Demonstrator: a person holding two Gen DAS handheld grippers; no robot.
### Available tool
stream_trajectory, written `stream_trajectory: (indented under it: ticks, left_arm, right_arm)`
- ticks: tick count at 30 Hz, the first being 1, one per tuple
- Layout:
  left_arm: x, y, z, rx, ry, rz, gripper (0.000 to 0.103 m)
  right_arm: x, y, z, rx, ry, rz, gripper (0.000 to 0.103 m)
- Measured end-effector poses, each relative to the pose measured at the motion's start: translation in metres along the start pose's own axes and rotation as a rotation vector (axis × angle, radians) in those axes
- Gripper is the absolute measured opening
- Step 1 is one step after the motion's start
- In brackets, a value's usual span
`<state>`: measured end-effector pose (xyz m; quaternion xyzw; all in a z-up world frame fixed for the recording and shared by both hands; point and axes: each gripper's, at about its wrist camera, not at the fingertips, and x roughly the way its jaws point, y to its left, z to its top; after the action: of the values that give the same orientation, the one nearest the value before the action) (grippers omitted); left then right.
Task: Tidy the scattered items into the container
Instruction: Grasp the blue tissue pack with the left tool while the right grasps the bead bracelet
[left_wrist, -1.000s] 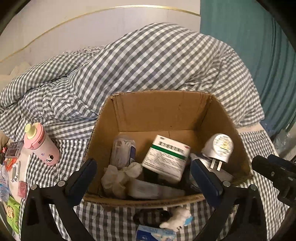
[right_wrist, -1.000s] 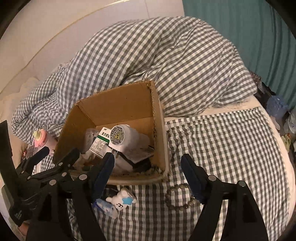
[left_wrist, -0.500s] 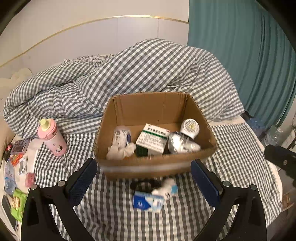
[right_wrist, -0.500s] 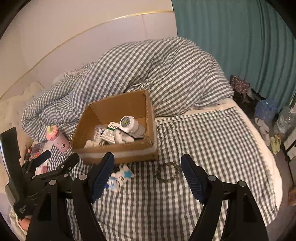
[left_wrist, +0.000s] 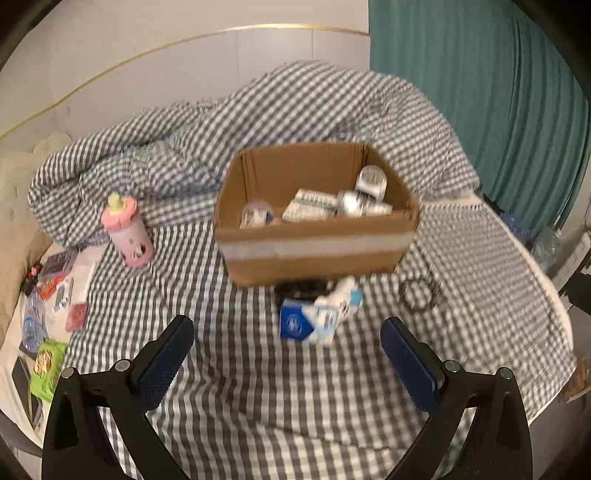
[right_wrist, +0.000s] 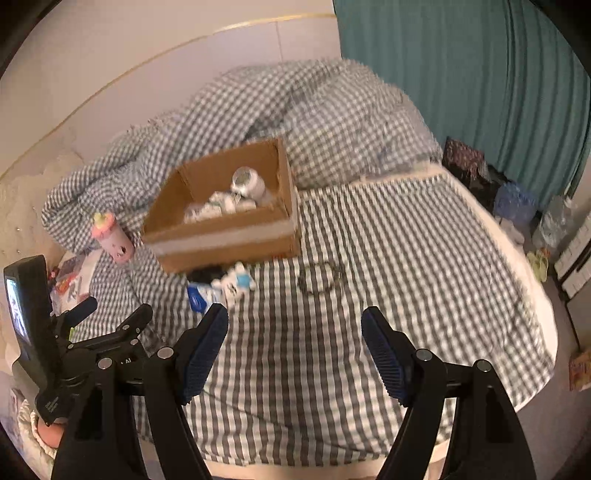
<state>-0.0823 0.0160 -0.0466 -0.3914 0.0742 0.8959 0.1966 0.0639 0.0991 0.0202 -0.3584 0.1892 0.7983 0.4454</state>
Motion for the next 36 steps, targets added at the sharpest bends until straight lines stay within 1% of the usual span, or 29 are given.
stream_trajectory:
  ticks: [4, 8, 12, 20, 21, 24, 29, 33, 36]
  left_arm:
    - [0.03, -0.002, -0.023, 0.01, 0.039, -0.026, 0.103]
    - [0.067, -0.006, -0.032, 0.015, 0.071, -0.032, 0.103]
    - [0.1, -0.007, -0.034, 0.004, 0.112, -0.047, 0.103]
    - [0.155, -0.014, -0.031, 0.027, 0.111, -0.069, 0.103]
    - [0.16, -0.015, -0.031, 0.041, 0.115, -0.07, 0.103]
    - [0.174, -0.018, -0.032, 0.087, 0.119, -0.041, 0.103]
    - [0.193, -0.014, -0.033, 0.06, 0.149, -0.055, 0.103]
    - [0.2, -0.016, -0.033, 0.067, 0.156, -0.058, 0.103]
    - [0.201, -0.019, -0.032, 0.08, 0.146, -0.055, 0.103]
  right_arm:
    - [0.029, -0.011, -0.014, 0.025, 0.057, -0.016, 0.074]
    - [0.06, -0.021, -0.013, 0.04, 0.104, -0.026, 0.074]
    - [0.094, -0.031, -0.003, 0.049, 0.151, -0.044, 0.074]
    - [0.16, -0.044, 0.007, 0.072, 0.225, -0.049, 0.074]
    - [0.17, -0.046, 0.007, 0.076, 0.242, -0.05, 0.074]
    - [0.187, -0.043, 0.01, 0.065, 0.267, -0.048, 0.074]
    - [0.215, -0.038, 0.015, 0.039, 0.296, -0.051, 0.074]
    - [0.237, -0.032, 0.018, 0.016, 0.311, -0.064, 0.074]
    - [0.252, -0.03, 0.02, 0.004, 0.321, -0.069, 0.074]
